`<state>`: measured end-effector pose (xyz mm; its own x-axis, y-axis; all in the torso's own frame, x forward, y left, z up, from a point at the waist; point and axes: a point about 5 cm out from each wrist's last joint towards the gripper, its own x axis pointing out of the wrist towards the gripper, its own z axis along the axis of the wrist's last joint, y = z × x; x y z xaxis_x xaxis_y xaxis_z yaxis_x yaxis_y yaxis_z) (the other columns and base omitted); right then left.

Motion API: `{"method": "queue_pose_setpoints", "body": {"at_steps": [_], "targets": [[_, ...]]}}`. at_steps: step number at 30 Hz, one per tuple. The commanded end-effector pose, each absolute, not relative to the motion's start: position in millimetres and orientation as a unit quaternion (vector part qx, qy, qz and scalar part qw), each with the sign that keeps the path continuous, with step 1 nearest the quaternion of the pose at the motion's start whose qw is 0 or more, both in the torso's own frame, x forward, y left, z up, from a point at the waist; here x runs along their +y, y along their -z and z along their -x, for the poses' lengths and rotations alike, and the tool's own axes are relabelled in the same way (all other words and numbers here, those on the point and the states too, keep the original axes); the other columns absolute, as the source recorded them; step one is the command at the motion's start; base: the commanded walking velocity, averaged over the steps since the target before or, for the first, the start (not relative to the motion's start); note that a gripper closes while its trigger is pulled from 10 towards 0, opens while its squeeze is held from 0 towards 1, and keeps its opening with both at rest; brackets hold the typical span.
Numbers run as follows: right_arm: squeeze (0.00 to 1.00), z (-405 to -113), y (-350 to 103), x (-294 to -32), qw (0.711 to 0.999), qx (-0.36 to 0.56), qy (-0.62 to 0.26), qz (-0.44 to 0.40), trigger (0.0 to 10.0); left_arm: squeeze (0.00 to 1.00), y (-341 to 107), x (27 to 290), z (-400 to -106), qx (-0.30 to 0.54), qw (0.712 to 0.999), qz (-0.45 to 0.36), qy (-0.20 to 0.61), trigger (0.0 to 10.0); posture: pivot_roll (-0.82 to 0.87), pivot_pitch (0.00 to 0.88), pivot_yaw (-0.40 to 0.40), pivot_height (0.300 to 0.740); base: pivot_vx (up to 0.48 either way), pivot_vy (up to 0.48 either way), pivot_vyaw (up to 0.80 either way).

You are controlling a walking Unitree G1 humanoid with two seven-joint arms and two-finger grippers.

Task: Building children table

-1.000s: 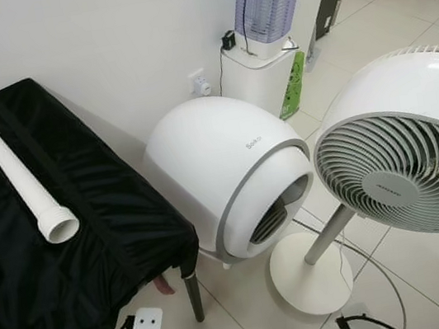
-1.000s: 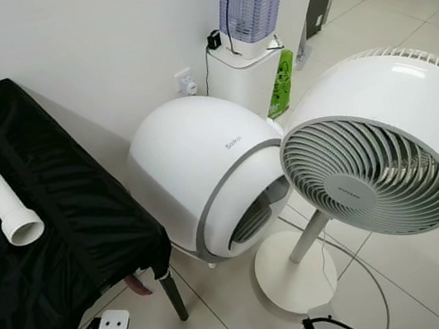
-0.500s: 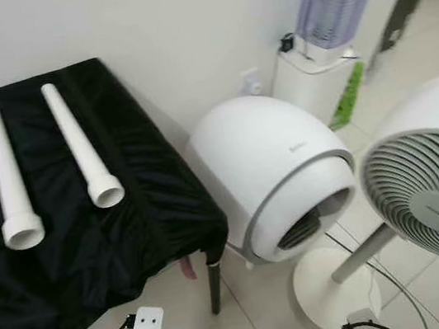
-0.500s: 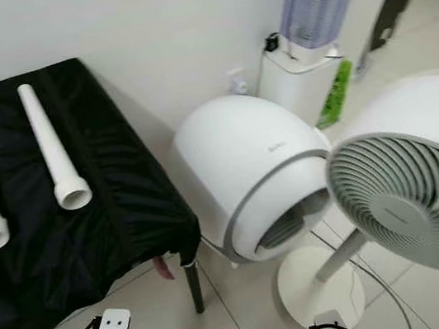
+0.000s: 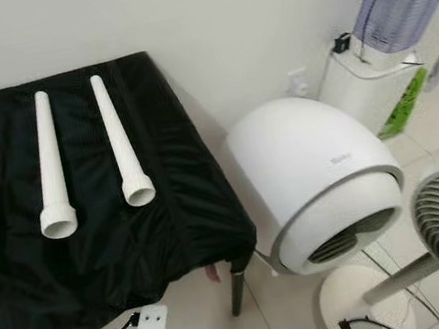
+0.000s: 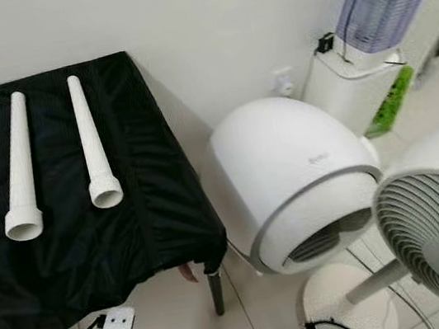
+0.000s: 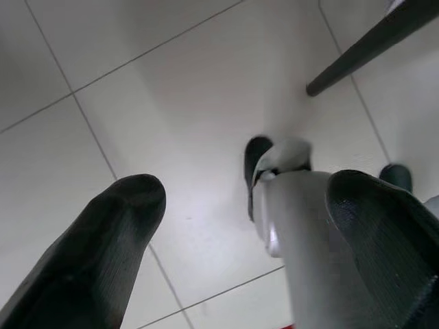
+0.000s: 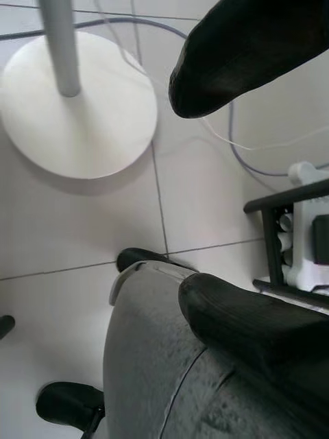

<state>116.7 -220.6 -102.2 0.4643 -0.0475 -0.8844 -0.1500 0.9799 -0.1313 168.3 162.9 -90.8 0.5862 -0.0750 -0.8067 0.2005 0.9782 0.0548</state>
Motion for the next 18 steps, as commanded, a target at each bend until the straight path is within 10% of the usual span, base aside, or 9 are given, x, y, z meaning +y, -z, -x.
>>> {"method": "queue_pose_setpoints", "body": {"at_steps": [1,12,18], "targets": [[0.00,-111.0,104.5,-218.8,0.845,0.526,-0.026,0.089,10.0,0.00,93.7,166.1,-161.9,0.462,0.880,-0.076,0.076,10.0,0.04,0.001,-0.026,0.740,0.000,0.000,0.80],[0.00,-105.6,106.1,-219.0,0.840,0.535,-0.021,0.088,10.0,0.00,93.7,166.3,-162.3,0.463,0.880,-0.077,0.075,10.0,0.03,0.003,-0.022,0.740,0.000,0.000,0.80],[0.00,-103.9,106.7,-219.3,0.839,0.538,-0.011,0.079,10.0,0.00,93.7,166.6,-162.5,0.464,0.879,-0.077,0.075,10.0,0.03,0.000,-0.018,0.740,0.000,0.000,0.00]]}}
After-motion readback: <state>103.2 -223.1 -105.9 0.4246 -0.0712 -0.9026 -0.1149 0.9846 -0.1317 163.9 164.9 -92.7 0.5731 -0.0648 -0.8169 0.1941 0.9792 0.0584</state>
